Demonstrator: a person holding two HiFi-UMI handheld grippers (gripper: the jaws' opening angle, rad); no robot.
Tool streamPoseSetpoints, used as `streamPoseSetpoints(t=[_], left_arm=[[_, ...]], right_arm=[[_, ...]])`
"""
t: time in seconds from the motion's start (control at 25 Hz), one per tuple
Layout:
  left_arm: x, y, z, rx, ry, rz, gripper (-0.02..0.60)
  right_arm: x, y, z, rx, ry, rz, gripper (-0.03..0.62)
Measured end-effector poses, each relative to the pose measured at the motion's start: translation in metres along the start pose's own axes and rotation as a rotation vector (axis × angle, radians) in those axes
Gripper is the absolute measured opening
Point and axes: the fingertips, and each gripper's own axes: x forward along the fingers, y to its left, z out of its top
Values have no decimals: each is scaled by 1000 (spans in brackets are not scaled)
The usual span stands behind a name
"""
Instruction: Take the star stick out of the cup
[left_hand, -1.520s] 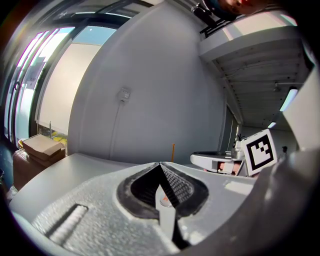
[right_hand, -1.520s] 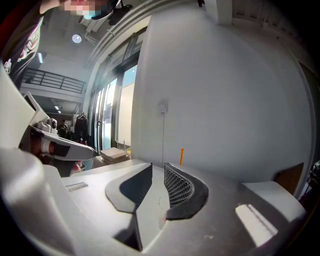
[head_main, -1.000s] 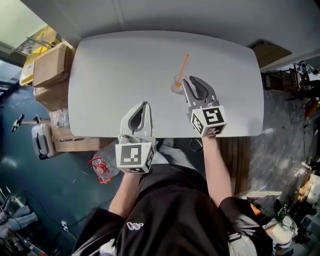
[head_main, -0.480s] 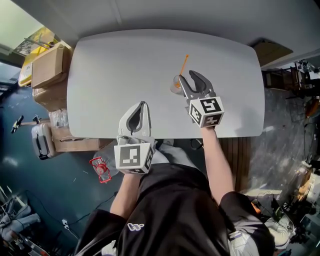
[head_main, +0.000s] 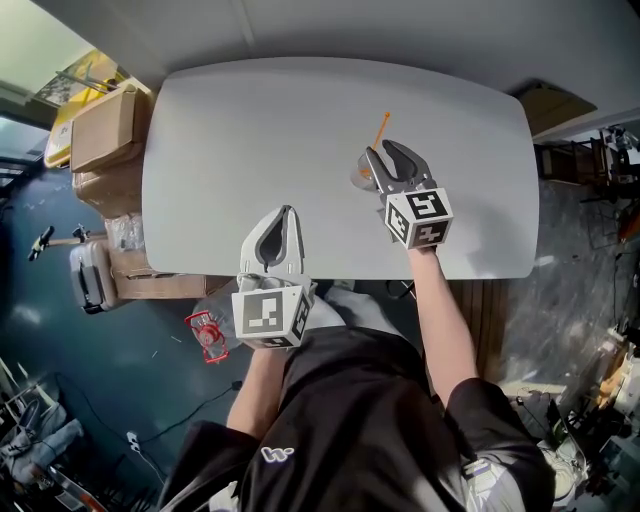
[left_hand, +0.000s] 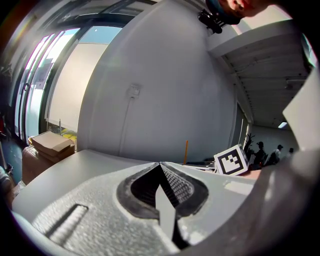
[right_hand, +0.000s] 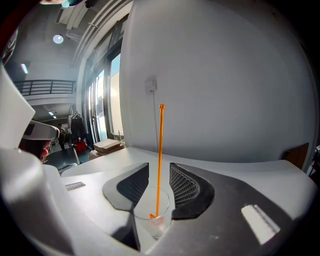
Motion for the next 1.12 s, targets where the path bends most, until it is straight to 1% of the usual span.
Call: streamPoseSetpoints(t=[0.16,0.28,0.36,0.56,0.8,0.96,1.12], left_arm=[[5,1,-3,-11,21,11,5],[6,-1,-1,-28,23,4,5],[6,-6,0,-29,20,-10,5],[8,-14,-5,-27,55,-26,5],[10,-18,-5,-14,55,-37,5],[9,-16,-4,-28,28,-41,5],[6,-13,-7,-33,35,-37,5]], right_arm=[[5,-4,-1,-4,2,-4,112],[8,-2,0,-7,-4,0,92],[9,-1,0,-7,-5,7,60],[12,2,-2,-5,2,15,16],[10,0,-1,-1,1,12,14],[7,0,1,0,-1,12,14],[2,1,7,1,-18,7,12]])
